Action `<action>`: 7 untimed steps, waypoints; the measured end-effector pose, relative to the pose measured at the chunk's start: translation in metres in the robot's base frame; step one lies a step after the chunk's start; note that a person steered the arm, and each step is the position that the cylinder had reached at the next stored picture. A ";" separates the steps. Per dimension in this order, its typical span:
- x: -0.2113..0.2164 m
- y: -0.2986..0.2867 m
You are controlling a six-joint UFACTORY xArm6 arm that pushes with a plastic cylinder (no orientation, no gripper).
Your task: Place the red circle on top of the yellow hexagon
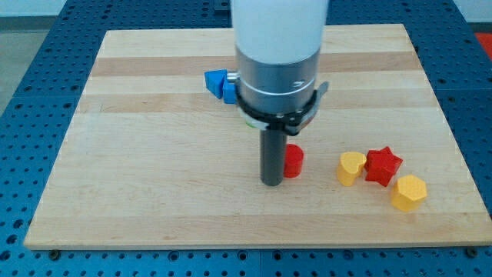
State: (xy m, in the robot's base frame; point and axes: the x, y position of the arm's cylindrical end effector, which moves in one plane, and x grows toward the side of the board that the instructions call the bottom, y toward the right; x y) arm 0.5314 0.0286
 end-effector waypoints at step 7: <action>-0.055 0.039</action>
State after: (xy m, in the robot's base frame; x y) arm 0.4763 0.0672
